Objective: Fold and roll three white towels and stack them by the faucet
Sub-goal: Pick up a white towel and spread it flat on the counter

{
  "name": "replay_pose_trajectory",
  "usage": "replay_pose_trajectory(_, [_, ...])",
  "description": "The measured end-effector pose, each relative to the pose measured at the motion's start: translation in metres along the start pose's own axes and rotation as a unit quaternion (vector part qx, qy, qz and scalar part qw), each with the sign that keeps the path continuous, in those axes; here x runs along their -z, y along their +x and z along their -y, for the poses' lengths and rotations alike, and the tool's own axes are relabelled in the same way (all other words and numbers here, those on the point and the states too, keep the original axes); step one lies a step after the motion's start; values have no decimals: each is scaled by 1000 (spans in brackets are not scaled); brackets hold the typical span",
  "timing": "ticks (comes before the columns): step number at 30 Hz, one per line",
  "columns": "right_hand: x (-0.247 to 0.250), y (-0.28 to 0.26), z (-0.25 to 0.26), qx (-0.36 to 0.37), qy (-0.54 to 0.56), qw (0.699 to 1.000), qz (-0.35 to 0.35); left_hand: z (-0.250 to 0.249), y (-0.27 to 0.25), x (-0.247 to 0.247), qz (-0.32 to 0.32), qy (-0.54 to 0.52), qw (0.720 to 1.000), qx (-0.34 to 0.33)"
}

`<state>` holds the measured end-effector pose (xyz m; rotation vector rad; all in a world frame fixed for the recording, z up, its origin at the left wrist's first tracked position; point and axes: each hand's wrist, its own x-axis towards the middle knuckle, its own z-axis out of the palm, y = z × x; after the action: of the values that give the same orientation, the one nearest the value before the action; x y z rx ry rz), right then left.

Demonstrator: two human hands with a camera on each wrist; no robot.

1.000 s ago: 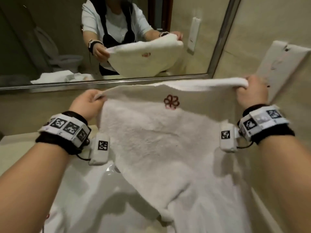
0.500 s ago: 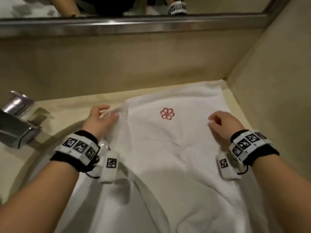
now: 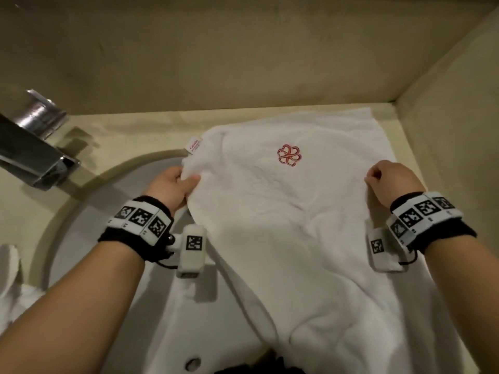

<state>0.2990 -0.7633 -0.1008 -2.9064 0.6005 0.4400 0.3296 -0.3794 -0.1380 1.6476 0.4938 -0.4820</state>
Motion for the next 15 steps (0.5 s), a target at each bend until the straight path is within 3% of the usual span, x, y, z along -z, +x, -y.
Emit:
replay_pose_trajectory(5, [-3,10,-20,-38,0,999,-7,-45,22,0,-46,67,993,-85])
replay_pose_trajectory(10, [1,17,-30,-57,16,998,-4,-55,38,-11,-48,124,988,-79])
replay_pose_trajectory(15, [8,-14,-28,-16,71,997,-21,-53,12,-16,-123,193,969,-88])
